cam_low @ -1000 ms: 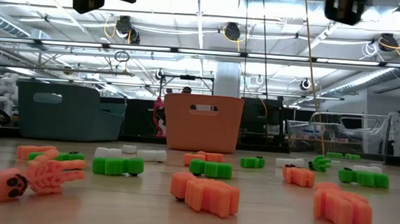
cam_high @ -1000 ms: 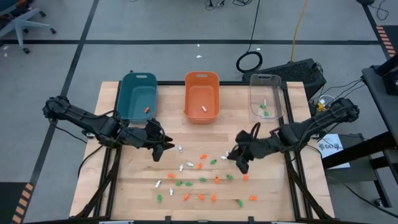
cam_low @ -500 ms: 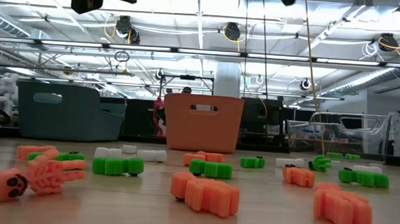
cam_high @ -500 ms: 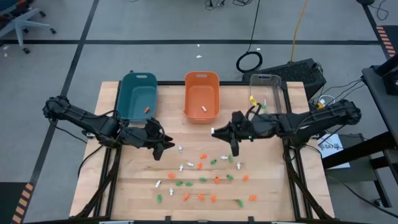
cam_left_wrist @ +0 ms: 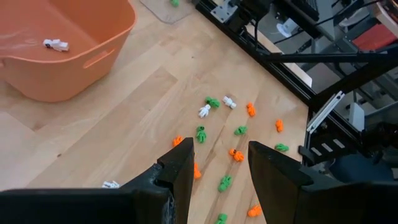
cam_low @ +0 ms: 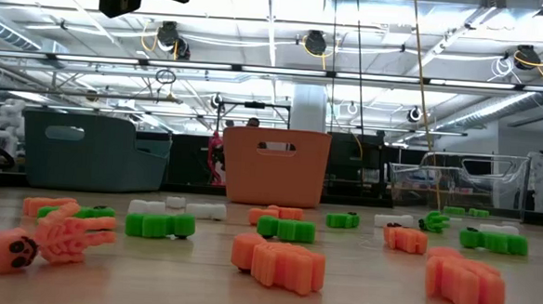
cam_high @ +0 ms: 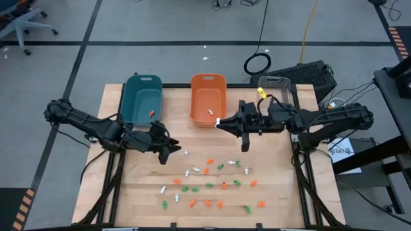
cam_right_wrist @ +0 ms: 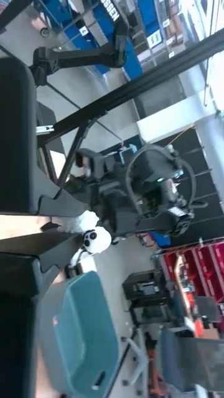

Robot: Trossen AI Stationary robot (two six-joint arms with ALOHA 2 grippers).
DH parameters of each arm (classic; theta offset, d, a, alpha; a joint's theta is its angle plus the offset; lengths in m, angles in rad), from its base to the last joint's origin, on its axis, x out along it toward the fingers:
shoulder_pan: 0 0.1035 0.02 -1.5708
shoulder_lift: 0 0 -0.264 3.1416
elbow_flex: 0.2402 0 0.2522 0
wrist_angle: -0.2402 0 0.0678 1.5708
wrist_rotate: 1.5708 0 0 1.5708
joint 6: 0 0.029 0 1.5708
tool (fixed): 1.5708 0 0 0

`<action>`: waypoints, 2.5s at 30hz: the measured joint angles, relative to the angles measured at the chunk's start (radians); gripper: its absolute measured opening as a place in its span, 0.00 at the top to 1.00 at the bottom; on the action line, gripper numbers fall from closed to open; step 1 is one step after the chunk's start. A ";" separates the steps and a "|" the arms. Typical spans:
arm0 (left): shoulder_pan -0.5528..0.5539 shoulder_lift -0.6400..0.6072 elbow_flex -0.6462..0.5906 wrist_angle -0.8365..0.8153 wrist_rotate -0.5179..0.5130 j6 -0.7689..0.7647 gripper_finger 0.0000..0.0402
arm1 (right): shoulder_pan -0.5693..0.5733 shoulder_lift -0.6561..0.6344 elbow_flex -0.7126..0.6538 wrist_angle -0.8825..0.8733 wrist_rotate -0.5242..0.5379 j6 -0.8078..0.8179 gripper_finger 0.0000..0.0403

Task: Sort Halloween decoration
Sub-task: Put the white skeleton toy into the orange bin

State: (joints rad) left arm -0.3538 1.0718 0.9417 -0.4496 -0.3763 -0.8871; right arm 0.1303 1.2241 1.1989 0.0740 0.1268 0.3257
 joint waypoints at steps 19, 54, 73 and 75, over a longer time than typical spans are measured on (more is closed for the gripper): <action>0.000 0.000 0.000 0.007 0.002 -0.016 0.62 | 0.003 0.000 0.014 0.002 0.006 0.014 0.99; 0.014 0.036 0.000 -0.008 -0.045 0.011 0.62 | -0.324 0.245 0.166 -0.387 0.025 0.259 0.99; 0.025 0.132 0.000 -0.008 -0.041 0.037 0.62 | -0.563 0.636 0.399 -0.608 -0.101 0.250 0.99; 0.027 0.132 0.000 -0.009 -0.036 0.036 0.62 | -0.574 0.662 0.399 -0.614 -0.099 0.248 0.99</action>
State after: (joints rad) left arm -0.3270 1.2034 0.9421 -0.4586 -0.4122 -0.8509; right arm -0.4433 1.8860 1.5982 -0.5402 0.0280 0.5739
